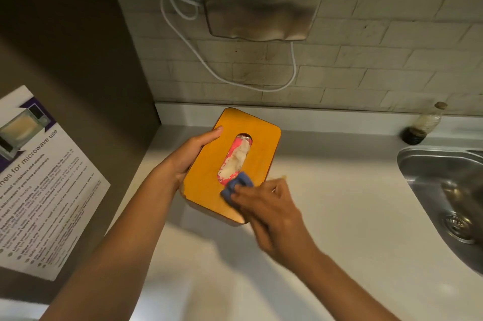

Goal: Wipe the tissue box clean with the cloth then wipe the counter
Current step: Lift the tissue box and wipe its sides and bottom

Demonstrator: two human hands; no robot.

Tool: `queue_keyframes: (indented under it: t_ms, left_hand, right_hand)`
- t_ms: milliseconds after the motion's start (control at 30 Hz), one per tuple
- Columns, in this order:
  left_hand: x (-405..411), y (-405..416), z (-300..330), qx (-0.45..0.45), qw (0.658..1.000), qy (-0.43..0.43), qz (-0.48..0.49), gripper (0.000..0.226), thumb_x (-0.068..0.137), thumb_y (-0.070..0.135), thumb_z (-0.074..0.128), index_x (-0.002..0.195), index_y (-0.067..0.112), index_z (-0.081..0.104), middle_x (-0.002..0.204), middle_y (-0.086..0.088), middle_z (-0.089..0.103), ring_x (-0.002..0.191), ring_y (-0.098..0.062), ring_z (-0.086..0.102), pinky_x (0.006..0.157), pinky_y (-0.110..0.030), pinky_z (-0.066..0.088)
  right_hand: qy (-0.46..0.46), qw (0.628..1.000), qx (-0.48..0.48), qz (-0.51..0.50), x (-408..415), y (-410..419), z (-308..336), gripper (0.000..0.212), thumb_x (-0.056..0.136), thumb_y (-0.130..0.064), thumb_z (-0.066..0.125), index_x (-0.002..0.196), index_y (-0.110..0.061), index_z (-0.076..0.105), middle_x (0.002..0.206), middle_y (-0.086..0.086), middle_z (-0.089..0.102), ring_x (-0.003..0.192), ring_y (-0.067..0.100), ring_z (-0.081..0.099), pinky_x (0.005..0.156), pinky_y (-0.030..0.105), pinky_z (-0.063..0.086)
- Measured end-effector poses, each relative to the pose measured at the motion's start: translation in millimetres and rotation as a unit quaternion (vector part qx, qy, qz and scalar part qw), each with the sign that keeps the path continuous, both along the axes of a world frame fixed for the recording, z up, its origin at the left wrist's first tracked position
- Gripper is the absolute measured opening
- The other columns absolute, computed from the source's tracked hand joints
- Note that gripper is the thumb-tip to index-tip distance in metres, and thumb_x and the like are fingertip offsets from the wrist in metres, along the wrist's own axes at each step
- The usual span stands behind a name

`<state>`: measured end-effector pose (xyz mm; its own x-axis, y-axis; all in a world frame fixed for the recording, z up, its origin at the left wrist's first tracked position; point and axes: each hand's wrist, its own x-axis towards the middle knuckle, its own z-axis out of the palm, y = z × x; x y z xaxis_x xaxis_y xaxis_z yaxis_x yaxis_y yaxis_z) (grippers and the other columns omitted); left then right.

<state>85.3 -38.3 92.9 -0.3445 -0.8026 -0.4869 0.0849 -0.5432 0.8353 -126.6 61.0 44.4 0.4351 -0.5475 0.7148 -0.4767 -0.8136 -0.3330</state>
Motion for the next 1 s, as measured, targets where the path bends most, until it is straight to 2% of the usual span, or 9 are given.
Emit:
queue_keyframes:
  t_ms: [133,267,333,433,500,667,767,900,1000]
  left_hand:
    - [-3.0,1.2,-0.4,-0.021,1.000,0.007,0.018,0.052,0.097,0.053,0.043,0.132,0.019,0.061,0.126,-0.012,0.069,0.116,-0.037,0.064,0.099,-0.047,0.049]
    - [-2.4,1.9,3.8,-0.032,0.999,0.020,0.021,0.053,0.097,0.053,0.044,0.134,0.018,0.060,0.129,-0.014,0.067,0.118,-0.037,0.063,0.103,-0.049,0.047]
    - [-4.1,3.0,9.2,-0.030,0.999,0.025,0.003,0.052,0.097,0.050,0.047,0.133,0.015,0.061,0.128,-0.016,0.067,0.115,-0.038,0.065,0.099,-0.050,0.051]
    - [-12.6,6.7,15.3,-0.035,0.998,0.042,-0.006,0.048,0.097,0.046,0.048,0.128,0.013,0.063,0.124,-0.017,0.069,0.104,-0.035,0.070,0.084,-0.045,0.060]
    - [-18.2,6.1,15.8,-0.046,0.998,0.043,0.006,0.048,0.098,0.048,0.048,0.130,0.015,0.062,0.125,-0.017,0.069,0.106,-0.035,0.070,0.085,-0.045,0.060]
    - [-21.1,-1.0,8.7,-0.079,0.993,0.050,0.076,0.049,0.098,0.049,0.047,0.134,0.017,0.059,0.126,-0.013,0.069,0.111,-0.032,0.068,0.093,-0.043,0.055]
    - [-21.0,-3.7,-2.7,-0.087,0.987,0.055,0.124,0.050,0.096,0.051,0.051,0.135,0.021,0.058,0.127,-0.011,0.069,0.114,-0.033,0.067,0.099,-0.047,0.051]
    - [-21.5,-1.5,-16.8,-0.078,0.980,0.062,0.173,0.074,0.075,0.066,0.071,0.138,0.030,0.054,0.132,-0.008,0.066,0.115,-0.035,0.066,0.102,-0.056,0.048]
    - [-23.8,4.3,-16.6,-0.106,0.970,0.047,0.214,0.080,0.069,0.063,0.078,0.140,0.037,0.050,0.126,-0.002,0.069,0.109,-0.028,0.070,0.095,-0.049,0.054]
  right_hand:
    - [0.023,0.999,0.023,0.025,12.4,22.9,-13.2,0.029,0.093,-0.007,0.068,0.122,-0.011,0.070,0.133,-0.001,0.064,0.110,0.017,0.055,0.091,0.029,0.042]
    - [0.030,0.999,0.003,0.020,2.0,11.4,-3.3,0.026,0.094,-0.008,0.065,0.119,-0.008,0.071,0.131,0.002,0.066,0.107,0.018,0.056,0.091,0.028,0.041]
    - [0.008,1.000,-0.007,-0.013,-9.4,-4.0,3.8,0.025,0.093,-0.006,0.064,0.117,-0.006,0.072,0.128,0.003,0.067,0.110,0.015,0.057,0.090,0.028,0.041]
    - [-0.034,0.994,-0.001,-0.103,-23.2,-25.4,14.5,0.027,0.098,-0.020,0.057,0.118,-0.009,0.071,0.123,-0.001,0.068,0.103,0.019,0.055,0.088,0.021,0.040]
    - [-0.039,0.991,-0.005,-0.129,-22.6,-26.1,13.9,0.031,0.100,-0.027,0.053,0.119,-0.010,0.071,0.122,-0.003,0.067,0.102,0.018,0.054,0.086,0.018,0.040]
    - [-0.049,0.996,0.008,-0.072,2.0,11.8,-5.4,0.023,0.093,-0.011,0.065,0.114,-0.008,0.074,0.122,0.001,0.070,0.103,0.014,0.053,0.084,0.032,0.046]
    - [-0.038,0.997,0.025,-0.062,16.1,23.3,-9.8,0.030,0.087,-0.004,0.071,0.116,-0.011,0.073,0.125,0.000,0.069,0.101,0.020,0.054,0.087,0.028,0.045]
    - [-0.007,0.997,0.042,-0.058,27.2,15.8,-1.9,0.029,0.092,-0.010,0.065,0.119,-0.015,0.071,0.127,-0.003,0.067,0.095,0.024,0.054,0.094,0.013,0.033]
    - [-0.011,0.997,0.046,-0.061,32.1,7.8,5.6,0.030,0.090,-0.008,0.066,0.118,-0.016,0.072,0.125,-0.004,0.068,0.095,0.025,0.054,0.090,0.019,0.040]
